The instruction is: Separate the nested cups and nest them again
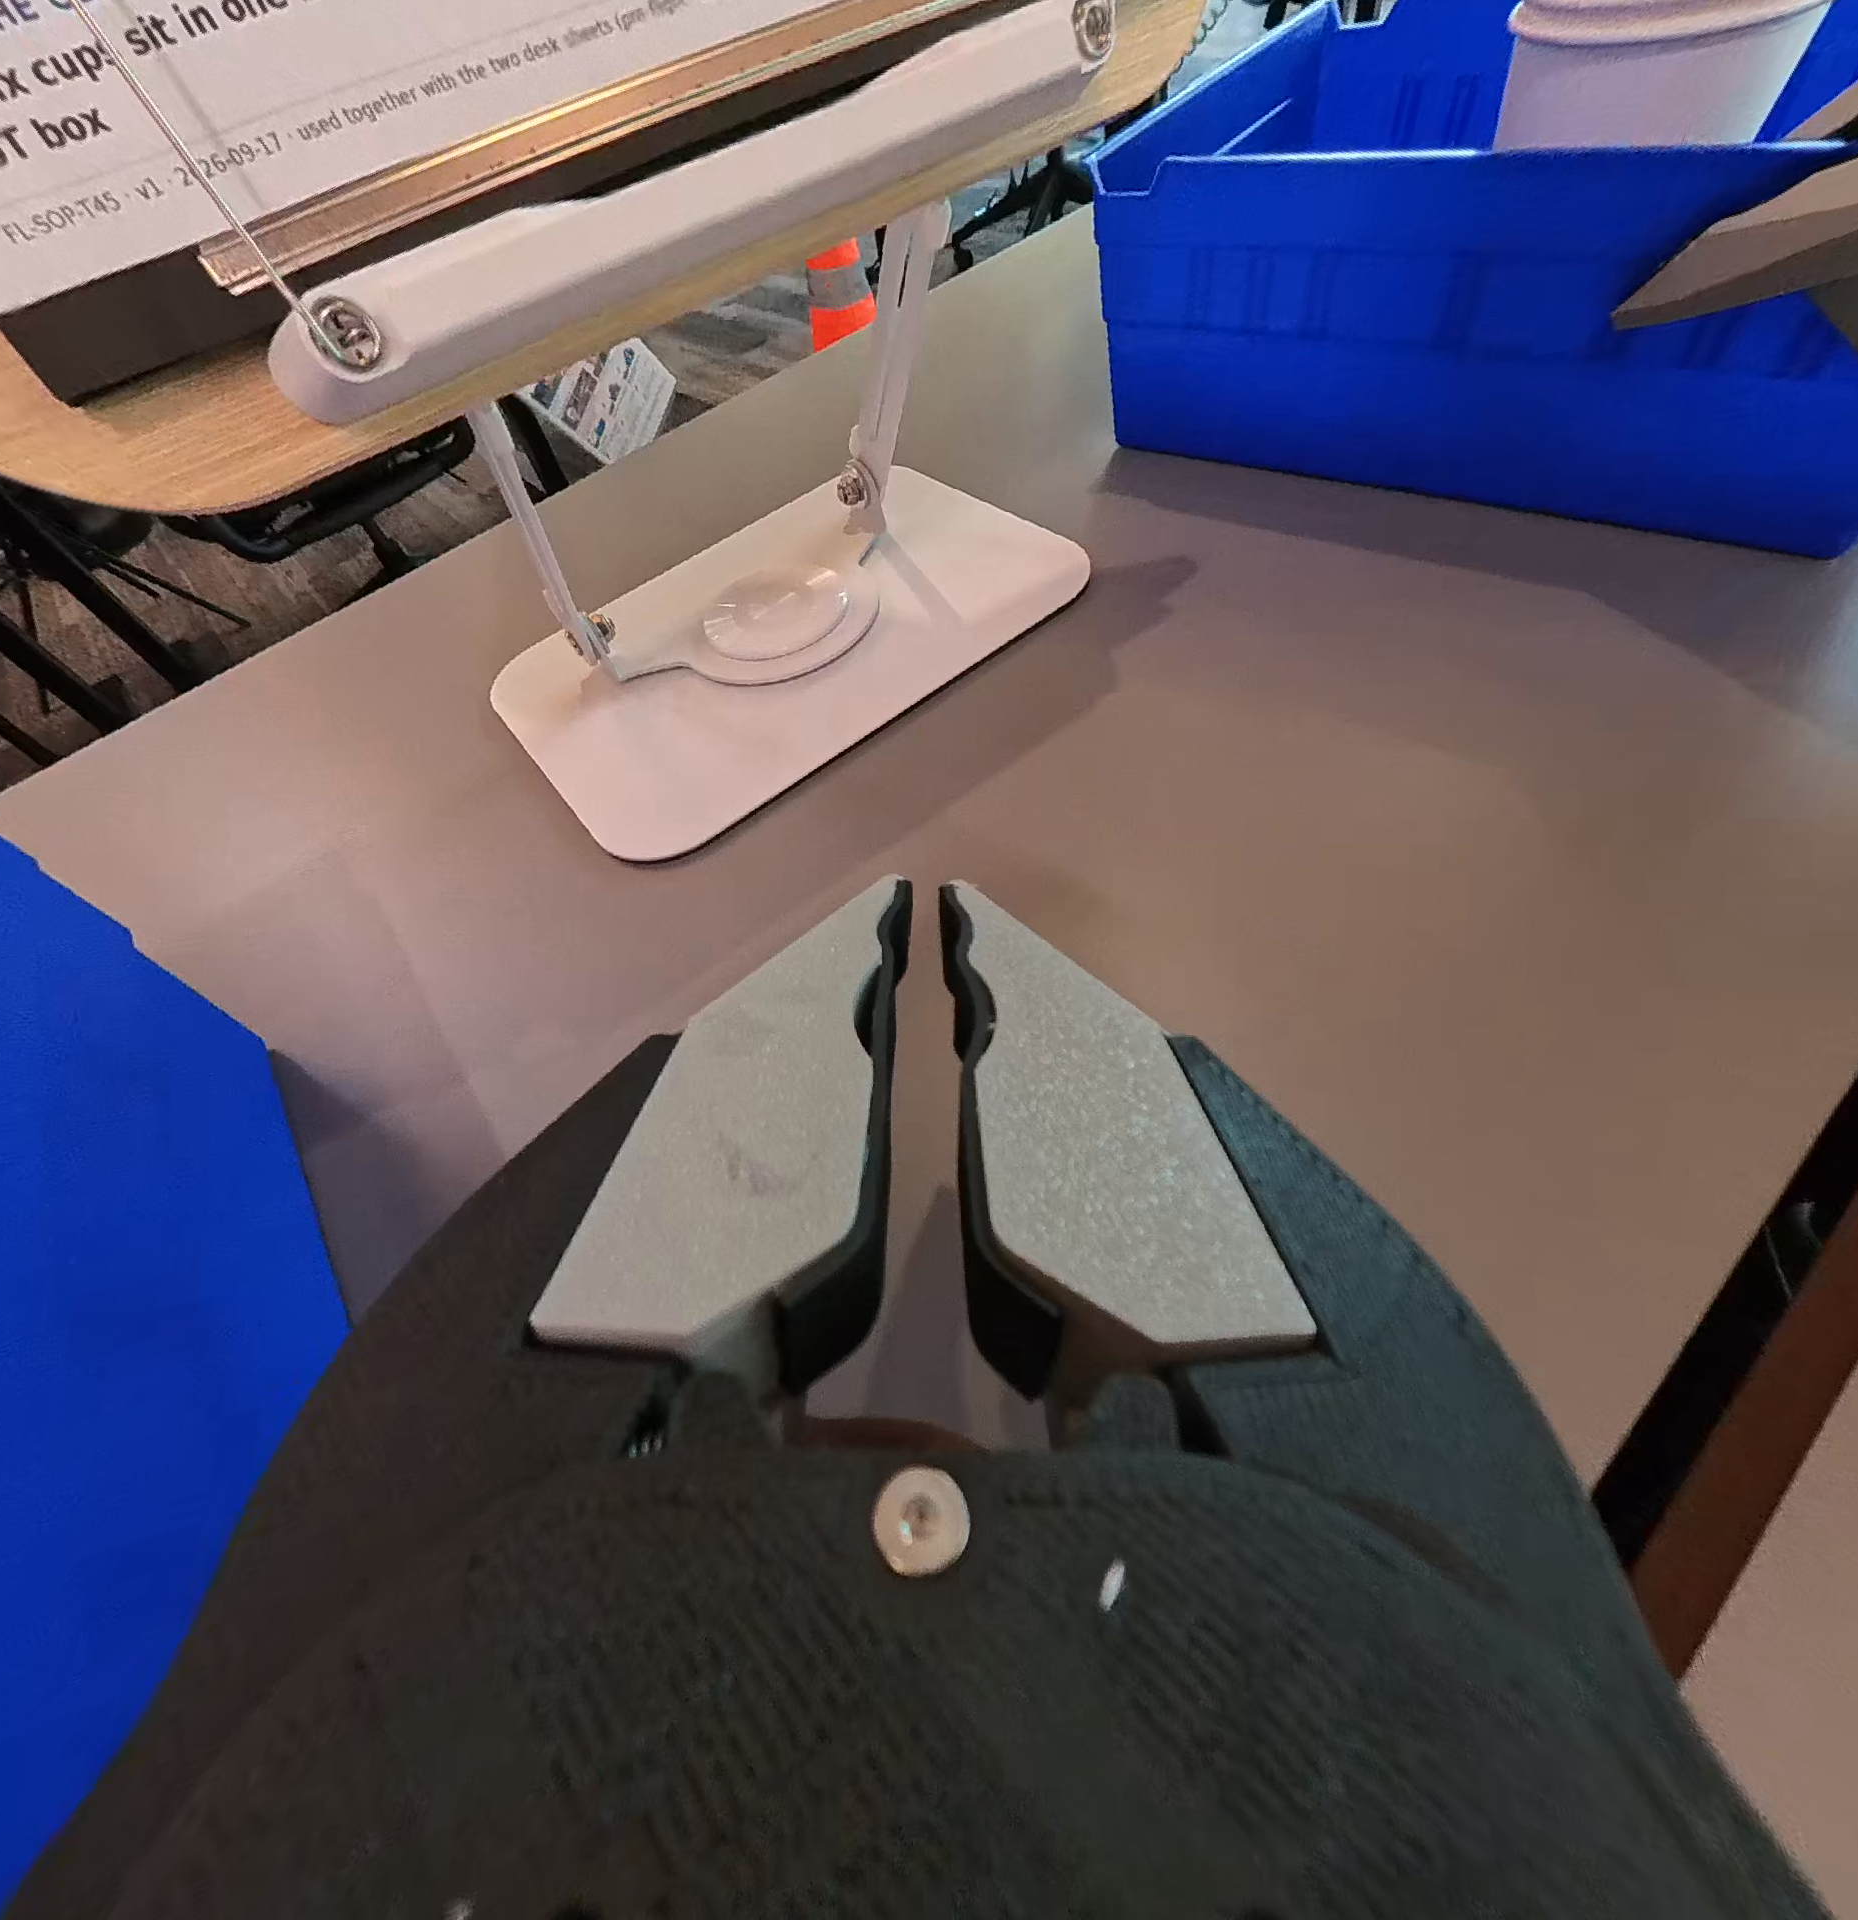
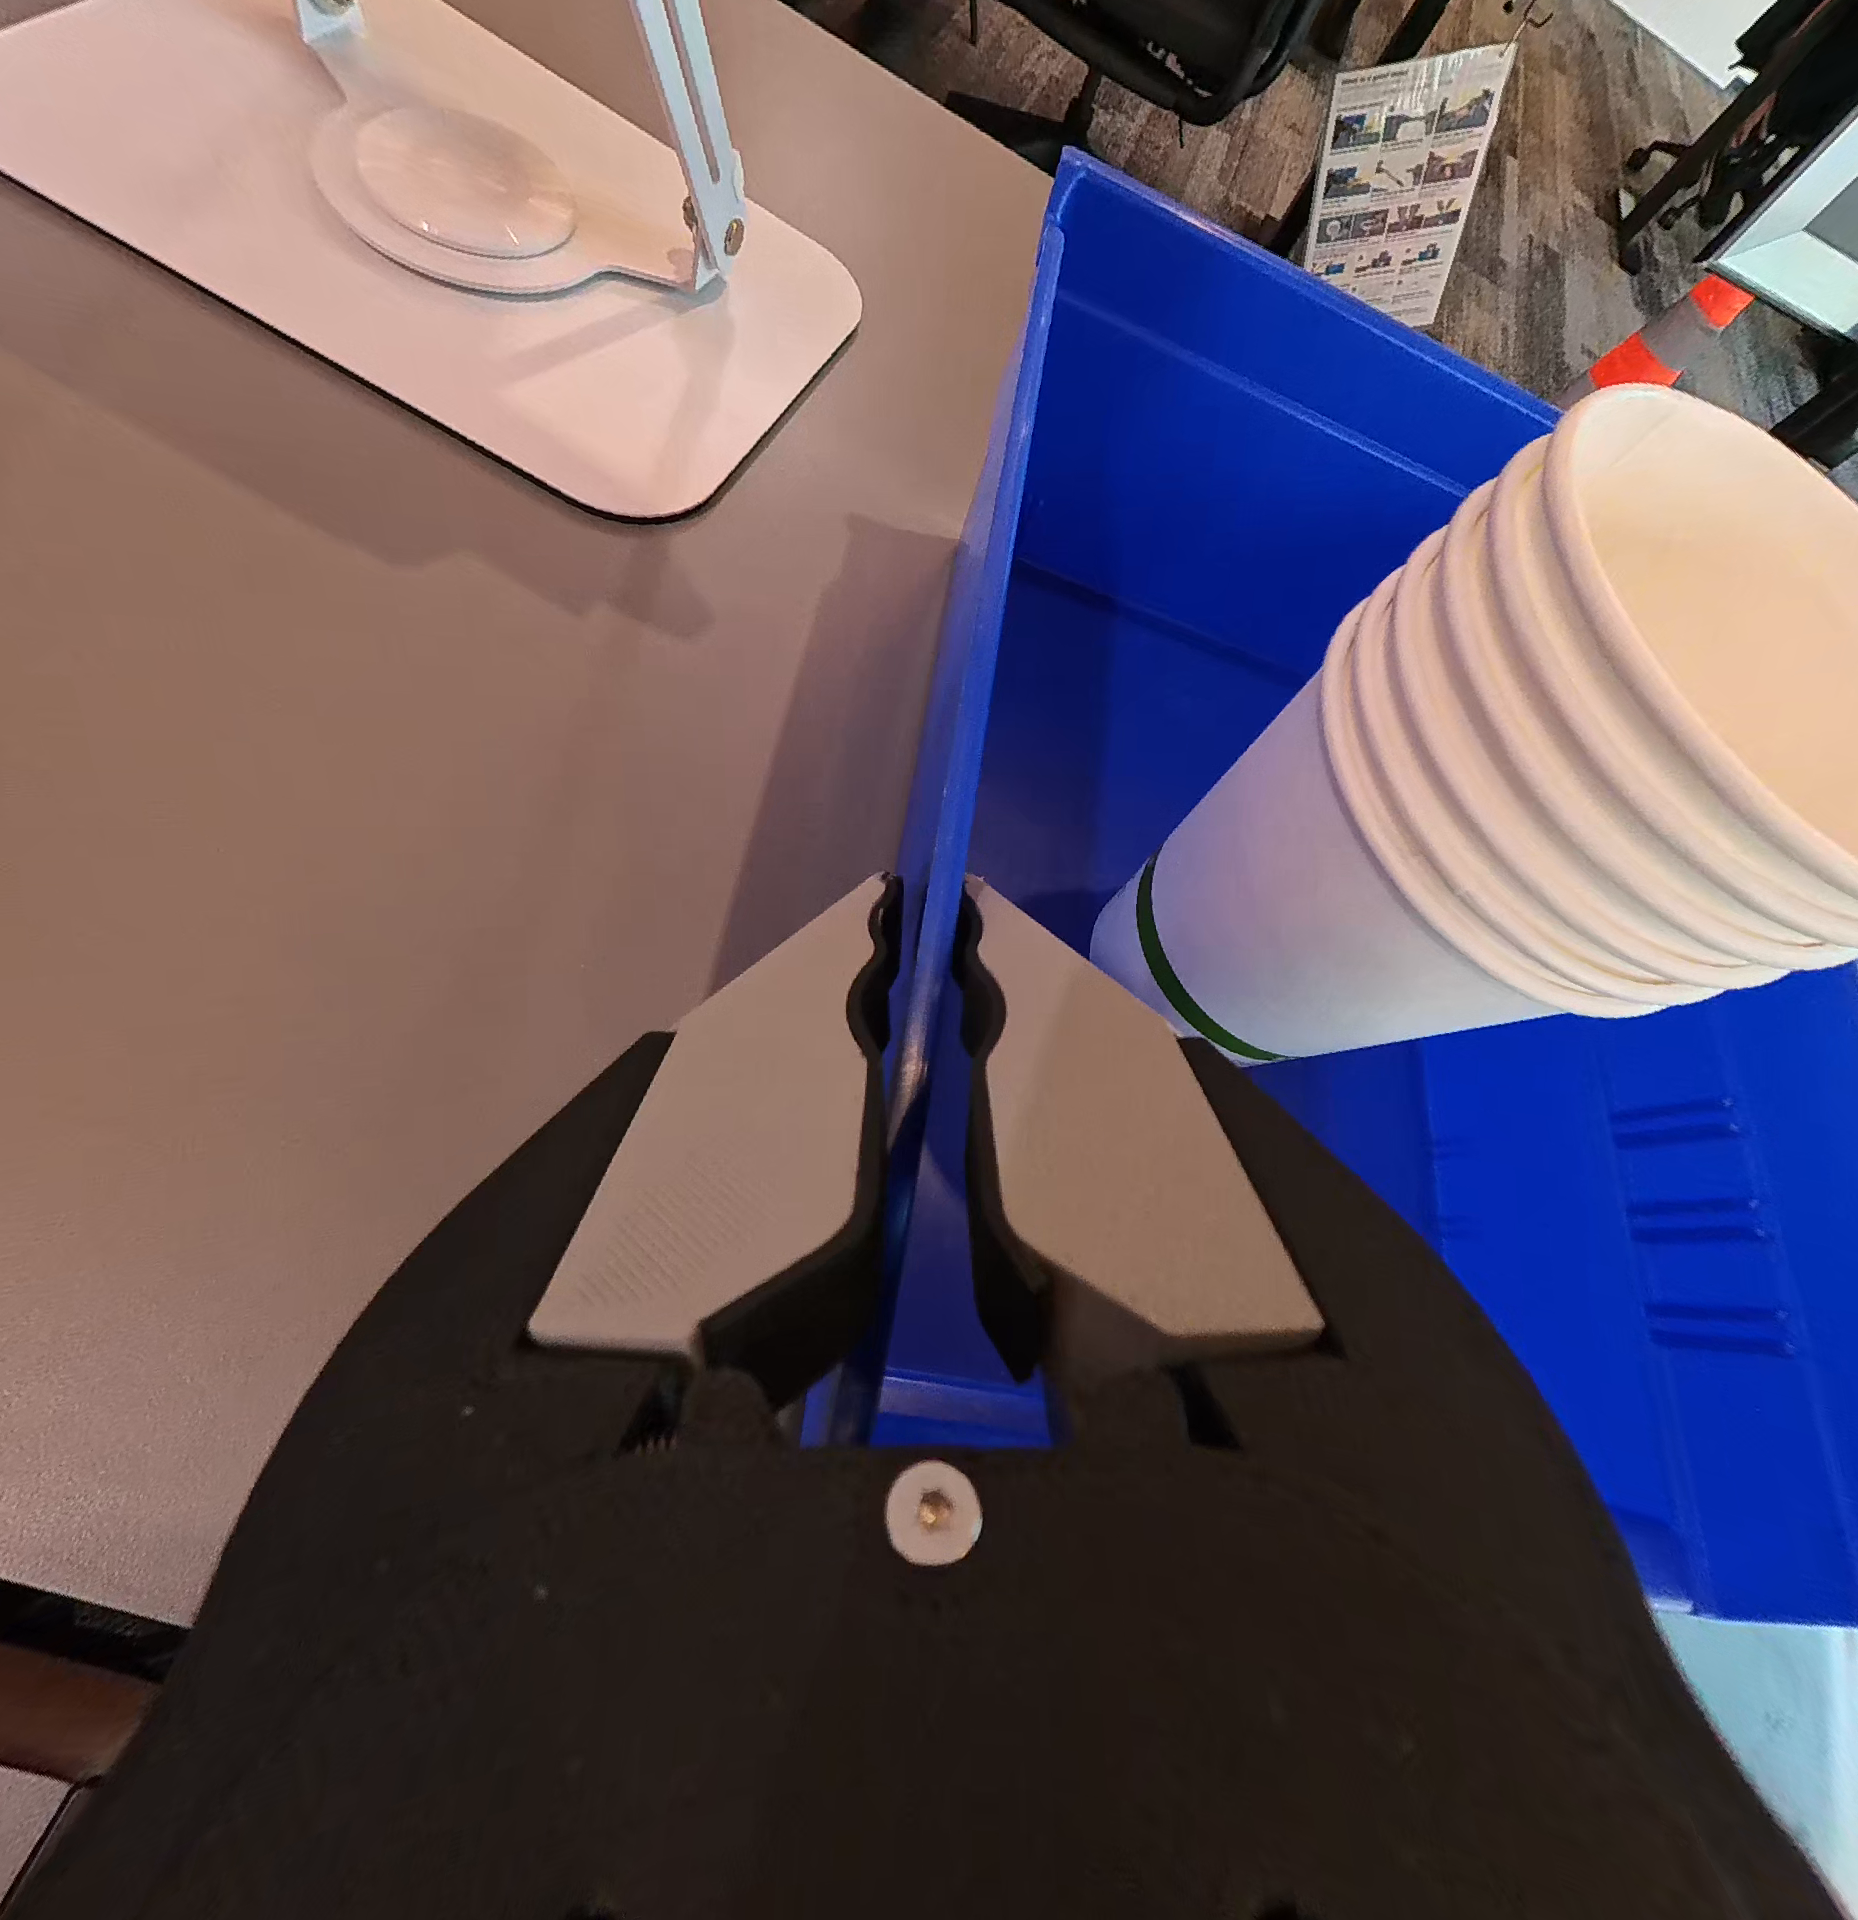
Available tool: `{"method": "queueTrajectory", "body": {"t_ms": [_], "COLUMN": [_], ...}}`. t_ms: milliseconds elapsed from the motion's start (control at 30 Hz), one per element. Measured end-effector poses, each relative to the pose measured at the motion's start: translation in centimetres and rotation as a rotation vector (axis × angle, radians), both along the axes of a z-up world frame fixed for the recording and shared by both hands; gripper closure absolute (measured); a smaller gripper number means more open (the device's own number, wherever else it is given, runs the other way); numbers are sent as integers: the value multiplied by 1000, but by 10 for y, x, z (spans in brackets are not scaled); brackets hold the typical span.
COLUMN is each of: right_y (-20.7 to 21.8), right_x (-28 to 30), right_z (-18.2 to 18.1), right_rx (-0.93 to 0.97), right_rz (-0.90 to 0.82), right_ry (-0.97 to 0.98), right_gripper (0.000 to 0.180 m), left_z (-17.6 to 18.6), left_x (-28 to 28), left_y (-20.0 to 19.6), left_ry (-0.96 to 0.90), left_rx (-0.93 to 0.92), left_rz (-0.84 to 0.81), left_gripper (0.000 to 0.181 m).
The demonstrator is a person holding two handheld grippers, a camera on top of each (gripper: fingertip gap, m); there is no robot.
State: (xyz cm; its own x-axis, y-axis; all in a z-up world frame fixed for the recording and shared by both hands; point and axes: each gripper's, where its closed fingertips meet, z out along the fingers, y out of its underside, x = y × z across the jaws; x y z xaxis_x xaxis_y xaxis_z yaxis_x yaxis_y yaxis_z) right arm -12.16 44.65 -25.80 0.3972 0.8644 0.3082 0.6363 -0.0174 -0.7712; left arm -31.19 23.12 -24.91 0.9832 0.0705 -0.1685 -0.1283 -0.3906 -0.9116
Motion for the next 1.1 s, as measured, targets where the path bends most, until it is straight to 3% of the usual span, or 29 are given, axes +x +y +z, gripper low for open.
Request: {"method": "queueTrajectory", "body": {"t_ms": [133,300,600,700,833,1100], "right_y": [0,0,-2,-2,-3,-3], "right_x": [0,0,-1,-1,-2,-2], "right_z": [0,0,0,0,0,0], "right_rx": [-2,-21,-40,-39,-49,-59], "right_rz": [0,3,8,10,12,17], "right_ry": [2,16,29,28,36,46], "right_gripper": [174,173,171,171,171,170], "left_z": [10,34,118,131,110,-7], "left_x": [13,19,-20,-40,-61,-78], "left_y": [2,-8,-86,-108,-124,-129], "left_ry": [-31,-6,75,86,29,-6], "left_rx": [25,68,119,110,36,-261], "left_rz": [-20,26,211,280,337,408], "left_gripper": [176,155,151,151,150,144]}}
